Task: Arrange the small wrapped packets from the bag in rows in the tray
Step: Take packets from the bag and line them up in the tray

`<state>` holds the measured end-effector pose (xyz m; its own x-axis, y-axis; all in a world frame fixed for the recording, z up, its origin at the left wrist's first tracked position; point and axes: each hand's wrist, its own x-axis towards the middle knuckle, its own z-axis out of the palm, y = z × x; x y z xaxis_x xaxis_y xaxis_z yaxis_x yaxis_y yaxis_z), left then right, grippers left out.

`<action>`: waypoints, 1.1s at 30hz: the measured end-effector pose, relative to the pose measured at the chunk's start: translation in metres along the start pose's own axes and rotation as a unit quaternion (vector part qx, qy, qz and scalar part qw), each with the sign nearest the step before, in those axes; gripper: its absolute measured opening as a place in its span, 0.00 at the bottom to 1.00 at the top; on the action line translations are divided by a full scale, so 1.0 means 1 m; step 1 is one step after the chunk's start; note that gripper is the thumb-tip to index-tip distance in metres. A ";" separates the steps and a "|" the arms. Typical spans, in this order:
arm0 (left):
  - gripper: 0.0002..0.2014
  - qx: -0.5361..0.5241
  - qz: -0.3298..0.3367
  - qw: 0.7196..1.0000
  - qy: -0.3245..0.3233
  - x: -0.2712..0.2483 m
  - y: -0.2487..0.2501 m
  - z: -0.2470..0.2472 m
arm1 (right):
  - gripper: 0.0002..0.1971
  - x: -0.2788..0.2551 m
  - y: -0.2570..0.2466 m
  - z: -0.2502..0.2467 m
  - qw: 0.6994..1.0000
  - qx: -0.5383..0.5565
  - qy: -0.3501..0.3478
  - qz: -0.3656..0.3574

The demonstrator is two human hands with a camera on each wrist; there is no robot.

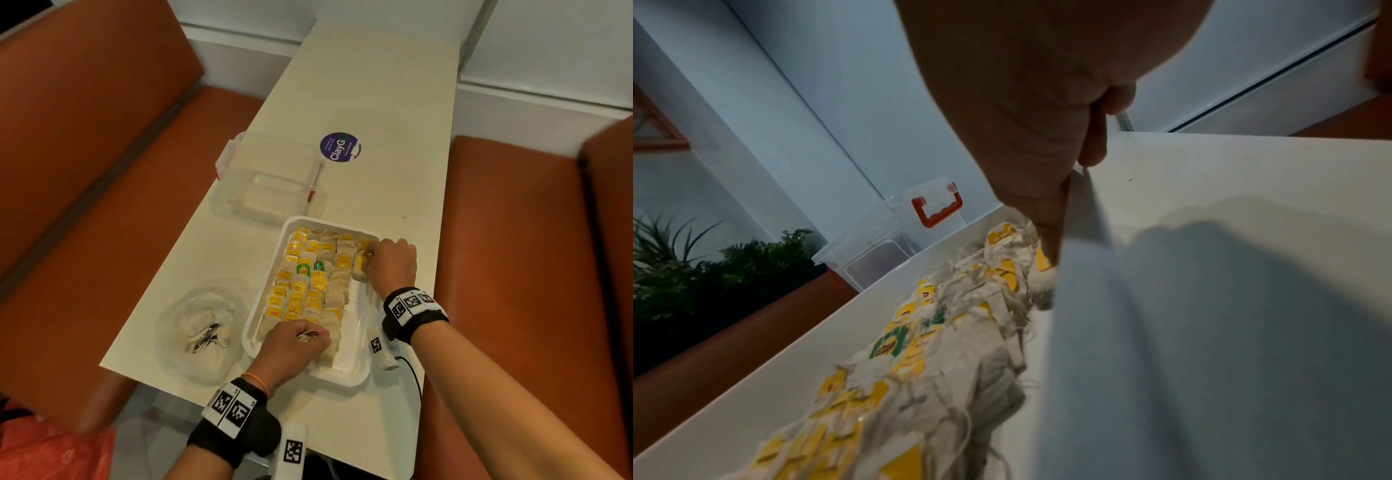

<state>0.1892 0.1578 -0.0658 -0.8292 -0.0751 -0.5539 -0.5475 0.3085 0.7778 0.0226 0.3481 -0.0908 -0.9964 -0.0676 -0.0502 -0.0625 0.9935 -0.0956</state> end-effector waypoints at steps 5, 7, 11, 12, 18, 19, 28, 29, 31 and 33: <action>0.19 -0.181 -0.071 0.981 0.002 -0.005 0.019 -0.002 | 0.10 -0.020 -0.003 -0.026 0.980 0.198 -0.032 -0.011; 0.28 -0.318 -0.106 0.942 -0.027 -0.008 0.027 -0.006 | 0.13 -0.043 -0.011 -0.054 0.935 0.314 -0.154 -0.053; 0.41 -0.447 -0.089 0.877 -0.151 -0.011 0.033 -0.015 | 0.20 -0.097 -0.027 -0.095 0.883 0.381 -0.230 -0.152; 0.43 -0.455 -0.079 0.867 -0.185 -0.012 0.033 -0.017 | 0.21 -0.107 -0.030 -0.097 0.876 0.391 -0.232 -0.159; 0.42 -0.444 -0.047 0.858 -0.253 -0.023 0.043 -0.017 | 0.20 -0.127 -0.038 -0.085 0.881 0.410 -0.211 -0.105; 0.41 -0.442 -0.045 0.857 -0.260 -0.024 0.044 -0.017 | 0.19 -0.127 -0.038 -0.084 0.881 0.411 -0.210 -0.105; 0.35 -0.409 -0.049 0.886 -0.213 -0.023 0.036 -0.015 | 0.14 -0.123 -0.018 -0.088 0.873 0.419 -0.226 -0.106; 0.32 -0.412 -0.052 0.889 -0.192 -0.025 0.036 -0.014 | 0.15 -0.123 -0.015 -0.087 0.871 0.425 -0.227 -0.096; 0.25 -0.403 -0.046 0.901 -0.154 -0.027 0.035 -0.011 | 0.15 -0.122 -0.011 -0.085 0.865 0.444 -0.222 -0.070; 0.19 -0.389 -0.036 0.911 -0.132 -0.029 0.031 -0.009 | 0.16 -0.123 -0.009 -0.083 0.857 0.461 -0.221 -0.058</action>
<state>0.1954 0.1612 -0.0235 -0.7887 0.1936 -0.5835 -0.5981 -0.4617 0.6551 0.1410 0.3548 -0.0009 -0.8546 -0.3925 -0.3400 0.1145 0.4962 -0.8606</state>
